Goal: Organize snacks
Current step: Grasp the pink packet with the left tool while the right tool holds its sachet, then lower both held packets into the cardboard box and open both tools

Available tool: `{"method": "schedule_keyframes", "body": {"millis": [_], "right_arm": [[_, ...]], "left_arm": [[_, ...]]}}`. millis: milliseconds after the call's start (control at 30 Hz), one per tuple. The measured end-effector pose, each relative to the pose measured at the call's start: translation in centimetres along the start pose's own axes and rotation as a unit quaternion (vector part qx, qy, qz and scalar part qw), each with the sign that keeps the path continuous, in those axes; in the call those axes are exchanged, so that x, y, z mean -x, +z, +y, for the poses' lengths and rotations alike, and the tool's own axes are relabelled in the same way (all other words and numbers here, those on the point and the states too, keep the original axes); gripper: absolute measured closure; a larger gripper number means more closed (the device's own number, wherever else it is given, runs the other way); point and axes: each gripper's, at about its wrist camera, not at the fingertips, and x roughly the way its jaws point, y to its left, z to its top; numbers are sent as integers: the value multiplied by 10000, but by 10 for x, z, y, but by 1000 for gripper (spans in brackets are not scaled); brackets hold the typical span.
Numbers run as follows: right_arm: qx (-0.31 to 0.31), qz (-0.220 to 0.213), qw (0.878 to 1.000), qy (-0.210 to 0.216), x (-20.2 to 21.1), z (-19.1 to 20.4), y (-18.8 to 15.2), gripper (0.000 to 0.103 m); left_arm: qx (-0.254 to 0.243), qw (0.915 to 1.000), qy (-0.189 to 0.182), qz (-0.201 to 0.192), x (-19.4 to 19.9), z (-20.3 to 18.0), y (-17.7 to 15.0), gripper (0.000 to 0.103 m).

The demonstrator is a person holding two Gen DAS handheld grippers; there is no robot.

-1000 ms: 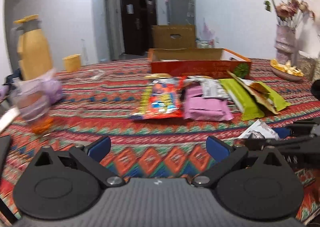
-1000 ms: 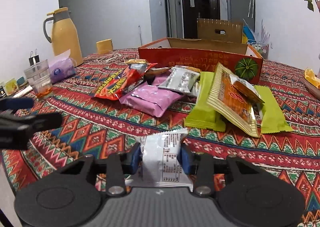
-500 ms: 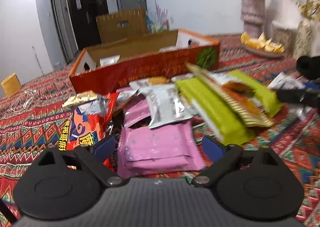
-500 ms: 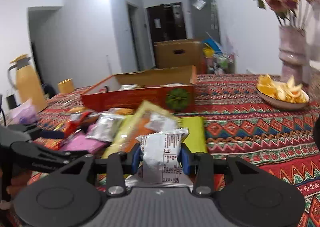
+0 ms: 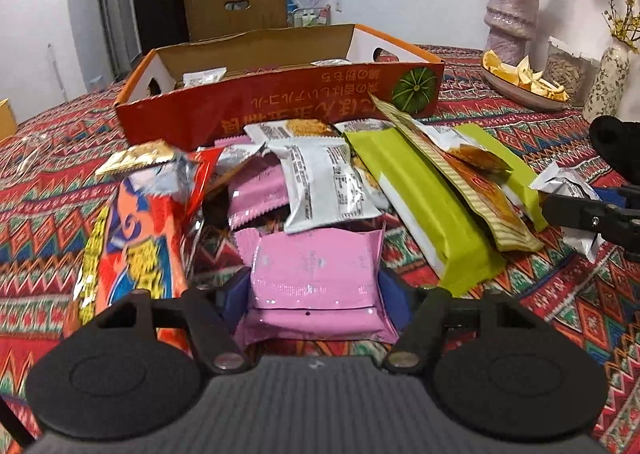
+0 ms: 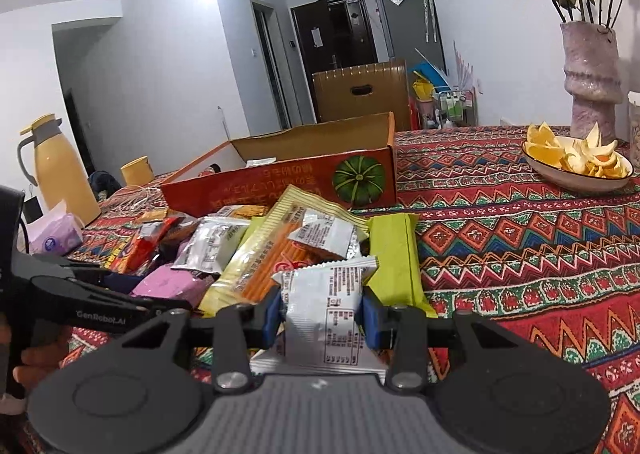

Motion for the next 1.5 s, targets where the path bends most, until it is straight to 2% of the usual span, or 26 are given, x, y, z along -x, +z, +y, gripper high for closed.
{"method": "schedule_keyframes", "body": {"millis": [300, 467, 667, 833, 1000, 1167, 1367, 1500], "right_arm": [[227, 42, 9997, 47, 41, 16, -17, 63], [354, 114, 9992, 124, 65, 31, -34, 63], [358, 55, 9993, 128, 84, 42, -42, 63], [491, 9, 9988, 72, 86, 45, -28, 63], [696, -174, 9967, 384, 84, 40, 14, 63], [822, -362, 9932, 735, 58, 27, 81, 63], [702, -429, 9929, 861, -23, 10, 175, 63], [409, 14, 9963, 757, -113, -4, 228, 63]], "left_arm": [[814, 9959, -36, -393, 85, -11, -49, 35], [947, 9940, 172, -524, 123, -9, -72, 35], [934, 9919, 295, -809, 149, -4, -77, 35], [955, 9899, 333, -991, 155, 7, -63, 35], [939, 9867, 187, -1315, 156, 30, -16, 34], [821, 9843, -33, -1561, 129, 53, 54, 34], [773, 9850, -189, -1528, 58, 77, 153, 34], [799, 9895, -279, -1171, -15, 87, 216, 34]]}}
